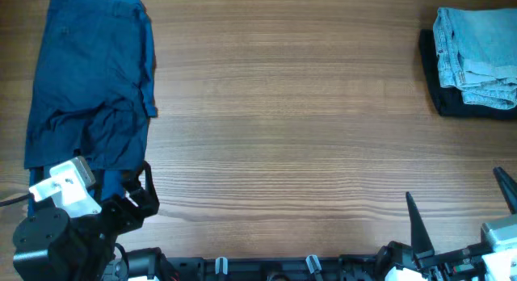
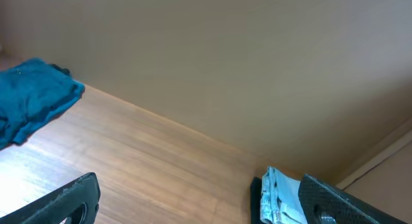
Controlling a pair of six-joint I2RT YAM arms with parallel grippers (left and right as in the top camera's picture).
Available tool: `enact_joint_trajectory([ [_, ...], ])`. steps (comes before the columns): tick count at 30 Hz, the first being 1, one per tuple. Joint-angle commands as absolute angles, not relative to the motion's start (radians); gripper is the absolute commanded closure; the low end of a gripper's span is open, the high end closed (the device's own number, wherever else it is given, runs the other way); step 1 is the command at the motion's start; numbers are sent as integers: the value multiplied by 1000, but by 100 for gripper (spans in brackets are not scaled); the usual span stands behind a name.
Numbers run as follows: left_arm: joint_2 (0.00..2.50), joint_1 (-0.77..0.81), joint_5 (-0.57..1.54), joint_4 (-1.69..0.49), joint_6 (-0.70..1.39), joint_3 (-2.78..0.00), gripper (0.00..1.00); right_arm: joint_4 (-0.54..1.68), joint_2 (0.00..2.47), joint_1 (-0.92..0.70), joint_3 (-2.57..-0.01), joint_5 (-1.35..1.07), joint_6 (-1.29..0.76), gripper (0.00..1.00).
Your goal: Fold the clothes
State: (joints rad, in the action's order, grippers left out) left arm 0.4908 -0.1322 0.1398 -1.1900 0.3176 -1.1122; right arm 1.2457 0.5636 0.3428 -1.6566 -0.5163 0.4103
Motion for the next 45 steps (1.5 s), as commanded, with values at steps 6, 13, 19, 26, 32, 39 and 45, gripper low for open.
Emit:
enact_joint_trajectory([
  [6,487,-131,138,-1191,299,-1115,0,1089,567,339,-1581,-506,425,0],
  [13,487,-131,138,-1191,299,-1115,0,814,532,289,-1272,-526,469,0],
  [19,487,-131,138,-1191,299,-1115,0,350,412,81,-848,-519,469,0],
  [26,487,-131,138,-1191,299,-1115,0,6,303,-9,-448,-403,199,0],
  [32,487,-131,138,-1191,299,-1115,0,-135,268,-9,-253,-349,154,0],
  [39,487,-131,138,-1191,299,-1115,0,-172,161,-9,-80,-237,48,0],
  [45,487,-131,138,-1191,299,-1115,0,-108,101,-9,-5,-241,76,0],
])
